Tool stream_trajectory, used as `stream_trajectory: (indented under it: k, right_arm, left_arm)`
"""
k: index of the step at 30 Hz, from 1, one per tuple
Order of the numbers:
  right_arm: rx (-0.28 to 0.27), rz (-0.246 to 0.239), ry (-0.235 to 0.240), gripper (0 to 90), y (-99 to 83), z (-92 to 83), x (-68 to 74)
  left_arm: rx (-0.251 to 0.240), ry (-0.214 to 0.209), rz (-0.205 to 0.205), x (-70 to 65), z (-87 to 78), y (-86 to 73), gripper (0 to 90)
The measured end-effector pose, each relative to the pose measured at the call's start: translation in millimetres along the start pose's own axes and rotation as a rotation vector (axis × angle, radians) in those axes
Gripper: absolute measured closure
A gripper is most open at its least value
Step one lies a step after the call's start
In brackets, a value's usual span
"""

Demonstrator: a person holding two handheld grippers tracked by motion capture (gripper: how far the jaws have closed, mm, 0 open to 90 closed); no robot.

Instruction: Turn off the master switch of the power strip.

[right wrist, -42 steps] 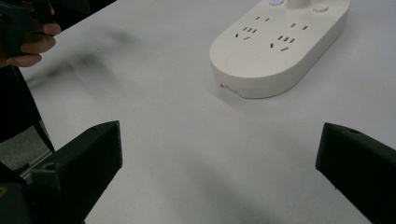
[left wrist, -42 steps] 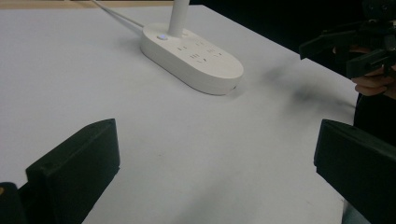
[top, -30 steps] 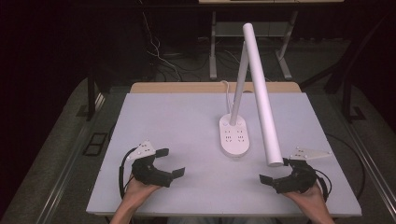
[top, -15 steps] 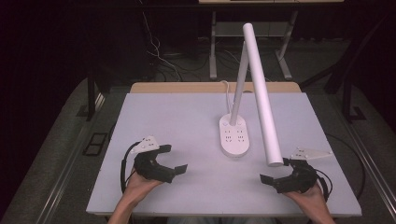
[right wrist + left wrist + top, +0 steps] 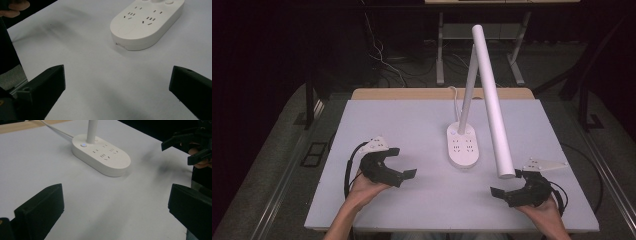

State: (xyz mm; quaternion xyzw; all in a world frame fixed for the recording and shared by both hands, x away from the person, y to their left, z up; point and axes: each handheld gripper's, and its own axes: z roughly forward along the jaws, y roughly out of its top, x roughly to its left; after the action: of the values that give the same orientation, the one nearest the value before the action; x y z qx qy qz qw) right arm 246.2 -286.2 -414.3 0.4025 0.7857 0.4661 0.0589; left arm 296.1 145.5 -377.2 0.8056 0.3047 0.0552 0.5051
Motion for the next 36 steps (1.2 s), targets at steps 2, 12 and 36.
stream_trajectory:
  k: [2,12,36]
  right_arm:
    - [-0.003,-0.003,-0.001,0.0,0.0,0.1,-0.3]
    - [0.002,0.0,-0.003,0.0,-0.5,0.0,-0.2]
    - [0.001,0.008,0.0,0.0,-1.1,-0.5,-1.1]
  left_arm:
    - [0.008,-0.005,0.006,0.1,1.9,2.9,0.0]
    - [0.04,-0.024,0.03,2.4,11.7,17.8,0.0]
    - [0.113,-0.048,0.085,9.2,38.3,62.6,0.2]
